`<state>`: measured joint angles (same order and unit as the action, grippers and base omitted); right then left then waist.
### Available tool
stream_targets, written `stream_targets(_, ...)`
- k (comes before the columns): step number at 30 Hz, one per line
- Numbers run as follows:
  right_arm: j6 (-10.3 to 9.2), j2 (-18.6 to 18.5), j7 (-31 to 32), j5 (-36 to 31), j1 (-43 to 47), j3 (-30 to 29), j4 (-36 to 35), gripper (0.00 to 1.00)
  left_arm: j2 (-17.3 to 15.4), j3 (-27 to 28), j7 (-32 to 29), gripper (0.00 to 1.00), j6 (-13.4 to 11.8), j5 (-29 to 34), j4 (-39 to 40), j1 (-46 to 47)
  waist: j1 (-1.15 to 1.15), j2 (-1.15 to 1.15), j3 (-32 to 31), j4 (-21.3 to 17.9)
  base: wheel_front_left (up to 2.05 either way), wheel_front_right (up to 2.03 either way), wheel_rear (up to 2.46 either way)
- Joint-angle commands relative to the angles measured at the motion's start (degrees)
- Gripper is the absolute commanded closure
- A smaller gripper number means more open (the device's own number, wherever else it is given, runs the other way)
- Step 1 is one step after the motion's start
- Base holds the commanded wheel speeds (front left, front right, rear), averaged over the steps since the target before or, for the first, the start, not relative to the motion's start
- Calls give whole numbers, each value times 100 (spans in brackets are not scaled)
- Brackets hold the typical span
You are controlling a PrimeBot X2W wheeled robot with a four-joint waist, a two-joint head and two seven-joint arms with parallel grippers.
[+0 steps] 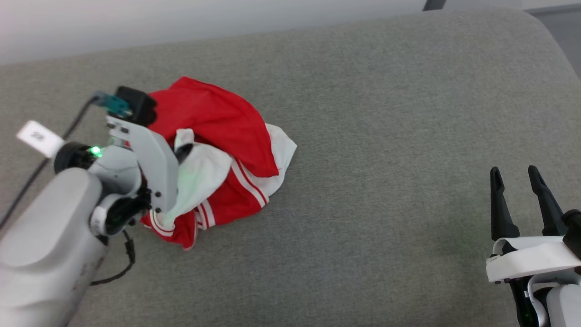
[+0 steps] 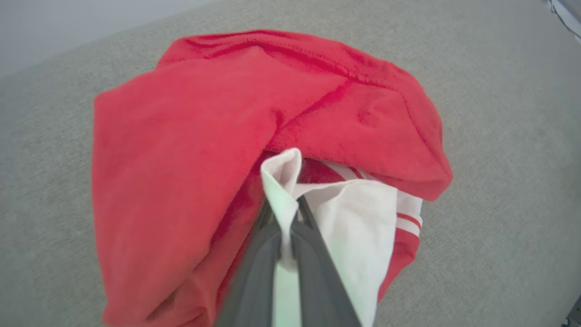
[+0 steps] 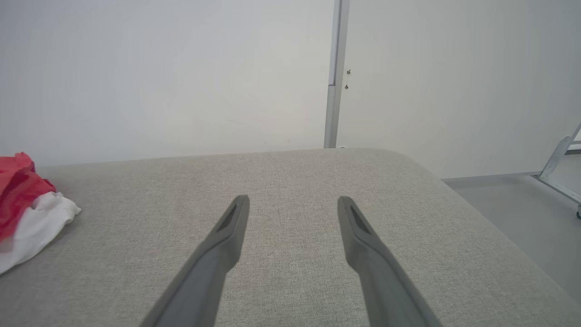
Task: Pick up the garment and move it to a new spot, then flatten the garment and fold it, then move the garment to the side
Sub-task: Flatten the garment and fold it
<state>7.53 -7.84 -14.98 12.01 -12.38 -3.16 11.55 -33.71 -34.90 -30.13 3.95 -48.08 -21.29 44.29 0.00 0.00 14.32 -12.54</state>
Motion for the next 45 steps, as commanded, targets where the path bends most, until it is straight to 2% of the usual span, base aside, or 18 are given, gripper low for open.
stream_targets(1,-8,-13,-27,-29,50,-17,8,0,-53,74,2,100,-64,-91,79,-105,0,0,-74,94,0,0,0)
stream_targets(10,-8,-32,-26,-92,188,-86,47,0,-780,923,228,100,-691,-611,1004,-856,0,0,-268,427,0,0,0)
stream_targets(16,-8,-50,-27,-112,279,-80,93,0,-1197,1519,611,100,-949,-991,956,-1655,0,0,-428,544,0,0,0)
stream_targets(24,-8,-159,-27,-45,313,-12,193,0,-1470,1869,1036,100,-943,-1158,284,-2426,0,0,-557,556,0,0,0)
stream_targets(32,-8,-132,-26,-102,314,18,244,0,-1306,1771,1320,100,-769,-1057,-722,-2405,0,0,-609,549,0,0,0)
stream_targets(34,-8,-143,-27,-95,302,51,259,0,-1241,1739,1419,60,-687,-1015,-918,-2307,0,0,-628,551,0,0,0)
stream_targets(35,-8,-157,-27,-83,299,60,269,0,-1200,1718,1453,23,-645,-1010,-1022,-2278,0,0,-641,557,0,0,0)
stream_targets(36,-8,-173,-27,-74,301,70,272,0,-1158,1690,1477,4,-606,-995,-1089,-2248,0,0,-654,570,0,0,0)
stream_targets(37,-8,-184,-27,-64,307,76,274,0,-1136,1662,1503,0,-567,-966,-1148,-2208,0,0,-671,591,0,0,0)
stream_targets(45,-8,-305,-27,-31,361,146,331,0,-989,1443,1629,0,-273,-787,-1319,-1928,0,0,-830,937,0,0,0)
